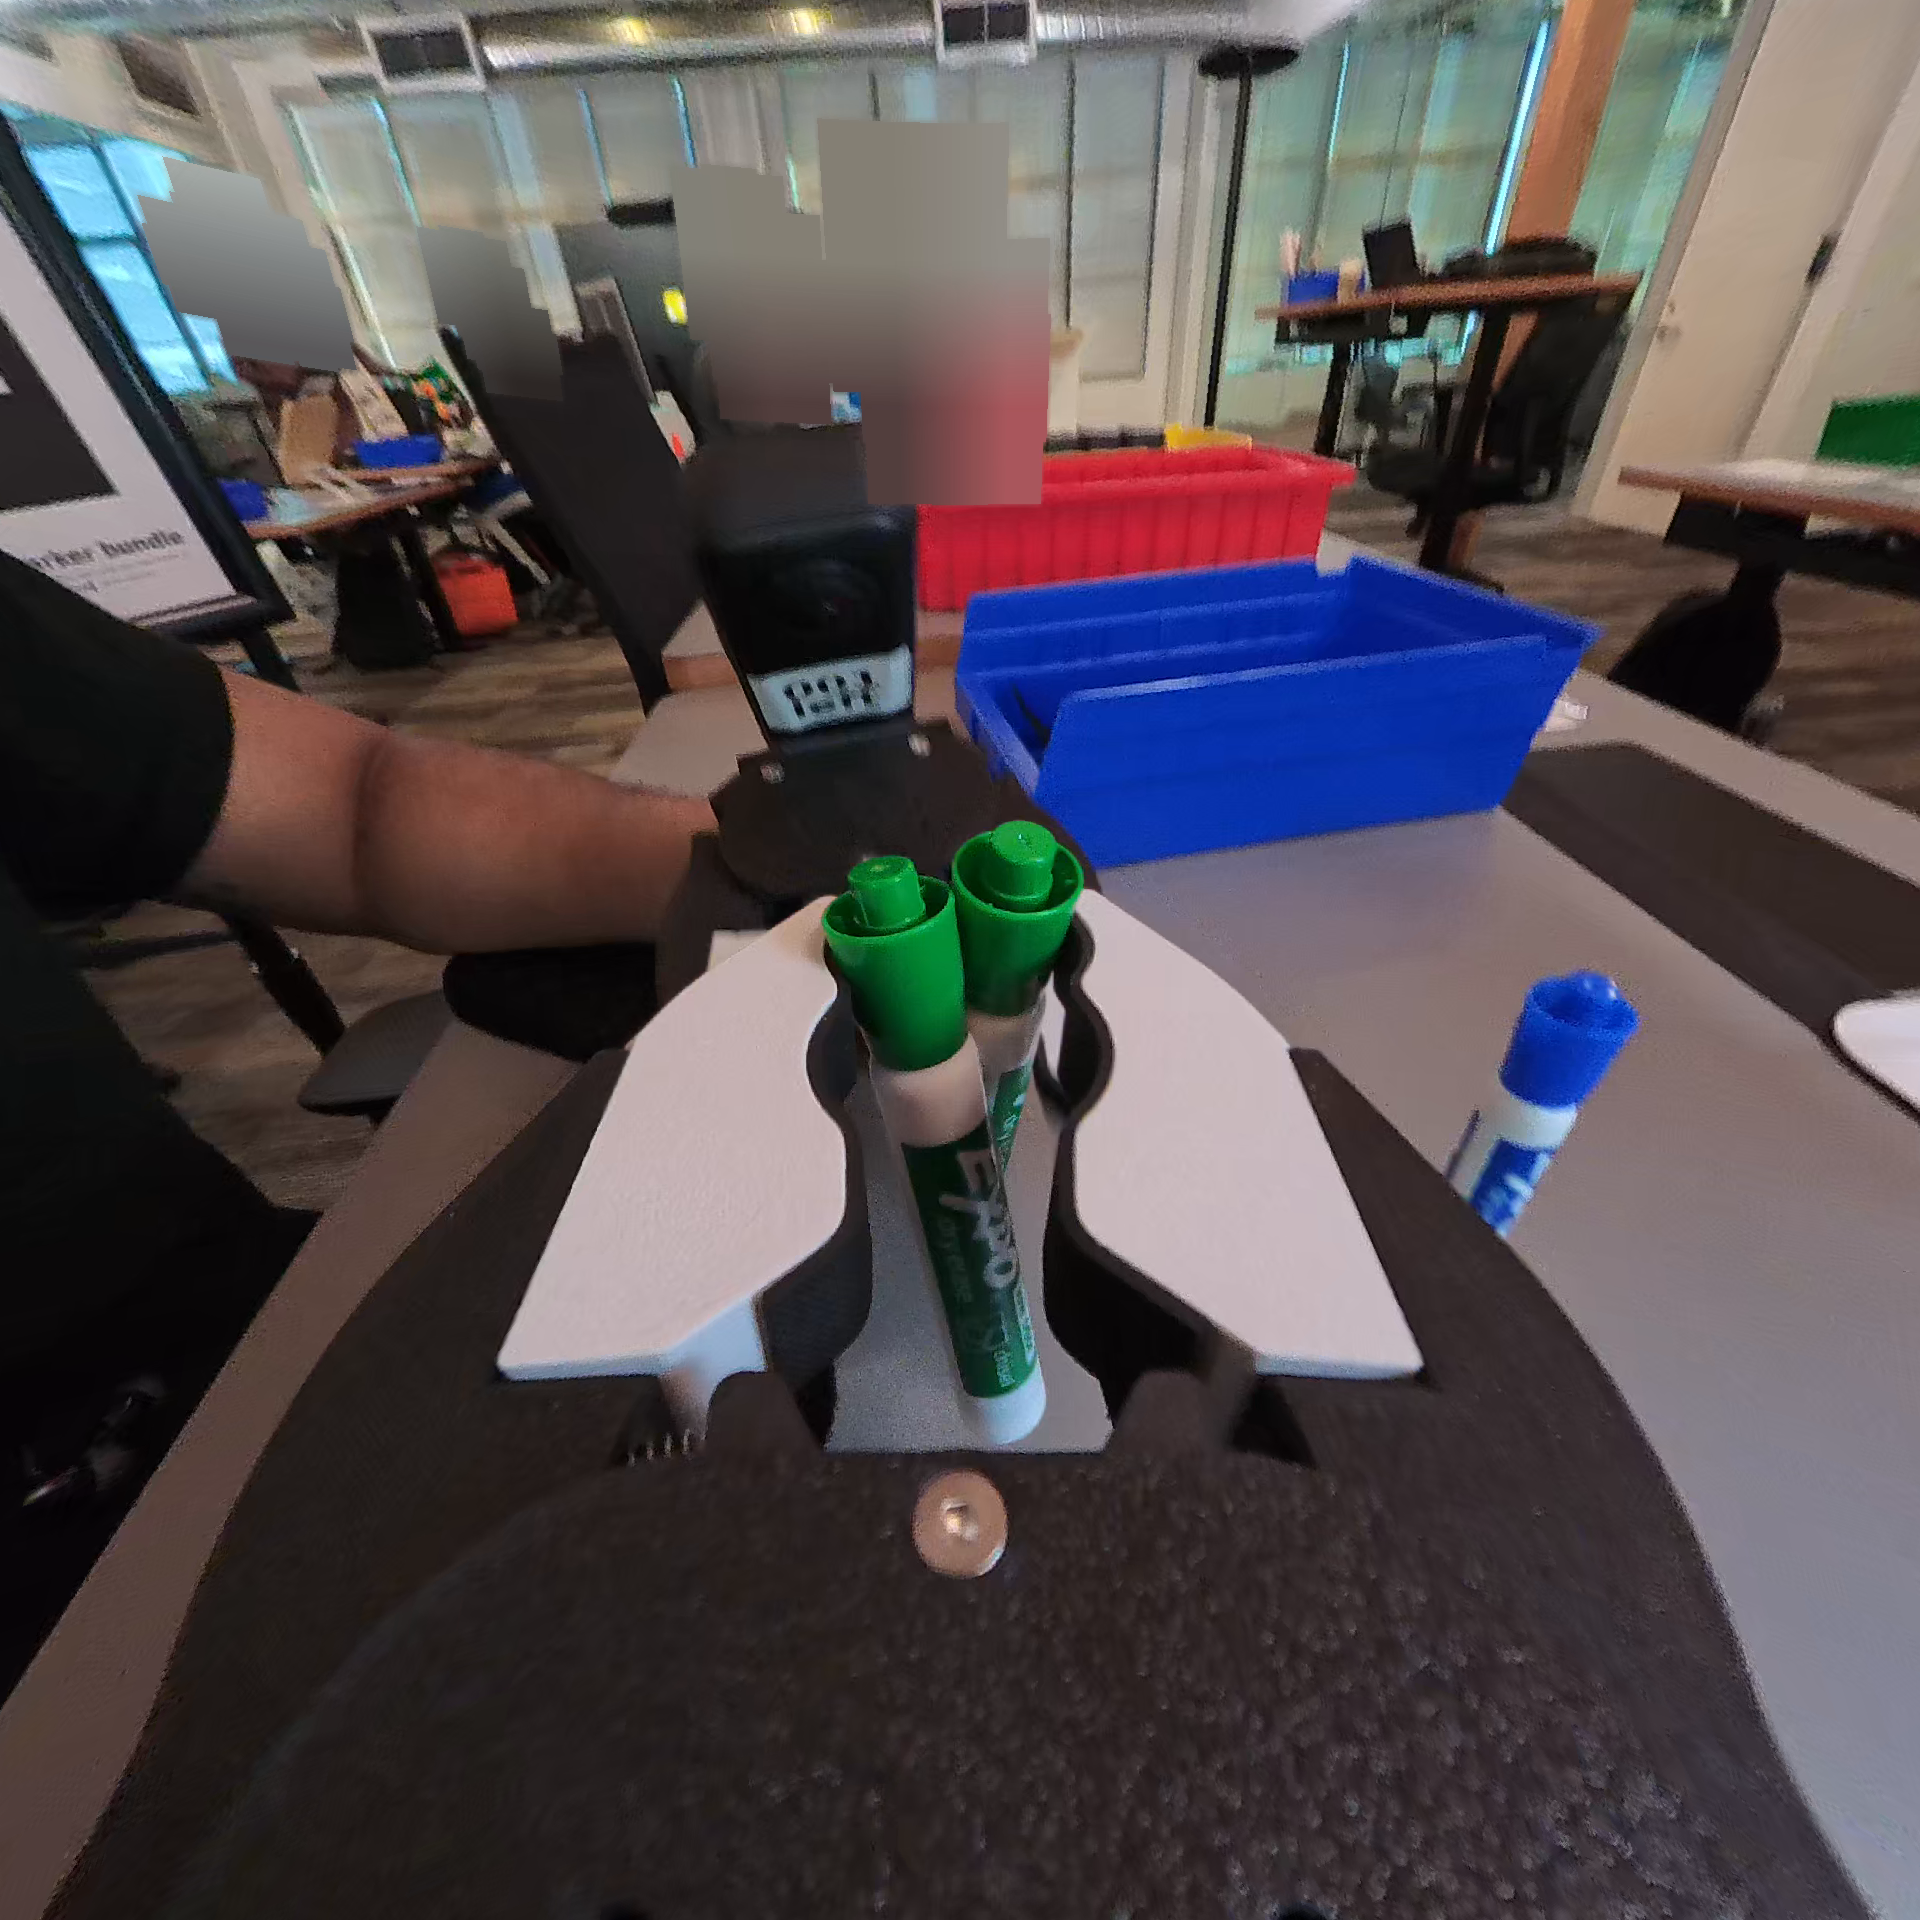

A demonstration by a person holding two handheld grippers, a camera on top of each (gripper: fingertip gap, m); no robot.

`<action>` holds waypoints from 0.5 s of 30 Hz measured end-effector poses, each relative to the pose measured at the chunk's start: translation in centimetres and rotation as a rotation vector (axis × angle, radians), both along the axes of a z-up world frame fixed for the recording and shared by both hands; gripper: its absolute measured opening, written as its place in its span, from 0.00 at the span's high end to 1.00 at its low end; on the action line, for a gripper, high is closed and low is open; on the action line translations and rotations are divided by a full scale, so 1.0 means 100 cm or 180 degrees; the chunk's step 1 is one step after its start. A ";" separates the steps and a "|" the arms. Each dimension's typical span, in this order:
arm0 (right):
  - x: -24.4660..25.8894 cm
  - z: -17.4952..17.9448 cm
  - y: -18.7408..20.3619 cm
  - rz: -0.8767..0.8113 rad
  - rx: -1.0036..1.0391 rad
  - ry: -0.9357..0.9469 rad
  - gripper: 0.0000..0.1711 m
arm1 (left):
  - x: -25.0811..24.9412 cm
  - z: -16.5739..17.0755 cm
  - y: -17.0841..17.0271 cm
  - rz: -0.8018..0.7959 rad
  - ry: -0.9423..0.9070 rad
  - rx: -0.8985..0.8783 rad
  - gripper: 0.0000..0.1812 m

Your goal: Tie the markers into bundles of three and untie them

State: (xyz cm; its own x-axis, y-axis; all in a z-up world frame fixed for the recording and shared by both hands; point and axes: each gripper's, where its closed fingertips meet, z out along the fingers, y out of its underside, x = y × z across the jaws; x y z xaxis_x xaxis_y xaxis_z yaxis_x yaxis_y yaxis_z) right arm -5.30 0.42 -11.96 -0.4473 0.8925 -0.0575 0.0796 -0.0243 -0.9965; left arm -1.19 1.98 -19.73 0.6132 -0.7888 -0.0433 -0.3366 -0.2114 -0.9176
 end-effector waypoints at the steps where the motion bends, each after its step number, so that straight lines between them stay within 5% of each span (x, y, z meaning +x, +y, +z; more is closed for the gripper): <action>1: 0.001 -0.005 0.004 -0.0026 0.0015 -0.0087 0.78 | -0.007 0.002 -0.001 0.0015 0.0028 0.0059 0.57; 15: -0.004 -0.048 0.019 -0.0069 -0.0088 -0.0395 0.78 | -0.051 0.015 0.006 0.0342 -0.0230 0.0159 0.63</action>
